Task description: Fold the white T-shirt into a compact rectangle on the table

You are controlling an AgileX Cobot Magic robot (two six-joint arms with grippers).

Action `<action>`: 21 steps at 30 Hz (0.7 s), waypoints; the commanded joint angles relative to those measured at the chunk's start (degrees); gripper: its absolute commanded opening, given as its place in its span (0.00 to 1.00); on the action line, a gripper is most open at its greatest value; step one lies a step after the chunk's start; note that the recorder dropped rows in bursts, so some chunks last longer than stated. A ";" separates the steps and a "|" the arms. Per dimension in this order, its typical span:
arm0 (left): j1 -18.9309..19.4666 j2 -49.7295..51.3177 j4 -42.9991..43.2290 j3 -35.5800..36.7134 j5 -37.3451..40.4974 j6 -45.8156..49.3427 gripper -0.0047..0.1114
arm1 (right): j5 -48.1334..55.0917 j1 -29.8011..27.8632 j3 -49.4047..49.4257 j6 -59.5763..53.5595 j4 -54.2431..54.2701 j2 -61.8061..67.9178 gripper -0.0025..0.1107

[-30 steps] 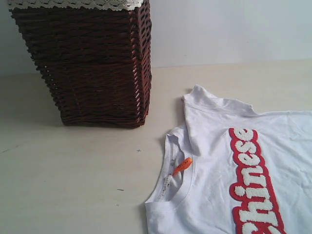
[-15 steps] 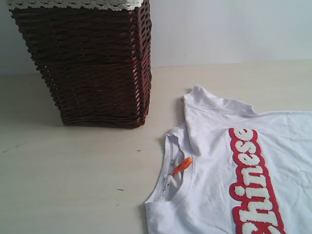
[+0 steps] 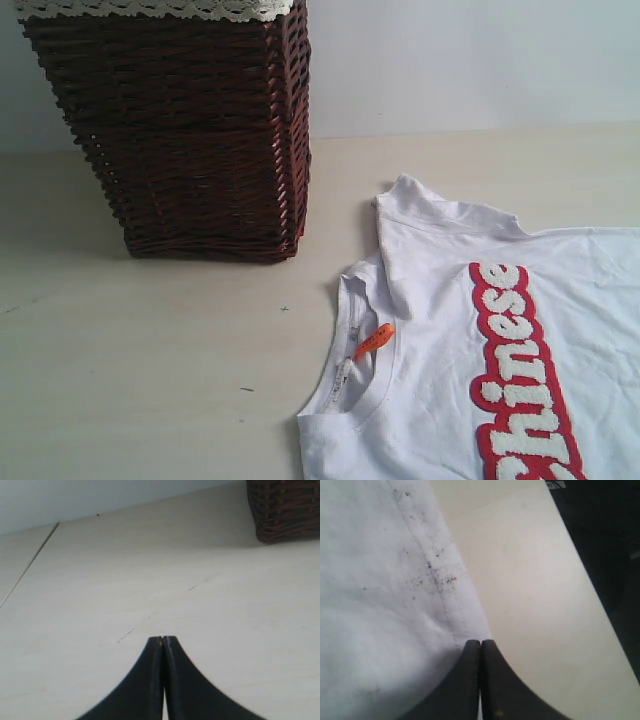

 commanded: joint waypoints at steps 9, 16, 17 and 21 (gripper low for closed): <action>0.10 0.11 -0.51 -0.17 -0.18 -0.35 0.04 | 6.60 -0.25 0.72 0.51 1.86 -14.14 0.02; 0.10 0.11 -0.51 -0.17 -0.18 -0.35 0.04 | 9.90 10.42 0.72 0.30 -16.17 -21.07 0.02; 0.10 0.11 -0.51 -0.17 -0.18 -0.35 0.04 | 9.83 14.87 0.72 0.30 -19.32 -21.07 0.02; 0.10 0.11 -0.51 -0.17 -0.18 -0.35 0.04 | 4.46 25.00 0.72 22.61 -8.28 -23.15 0.02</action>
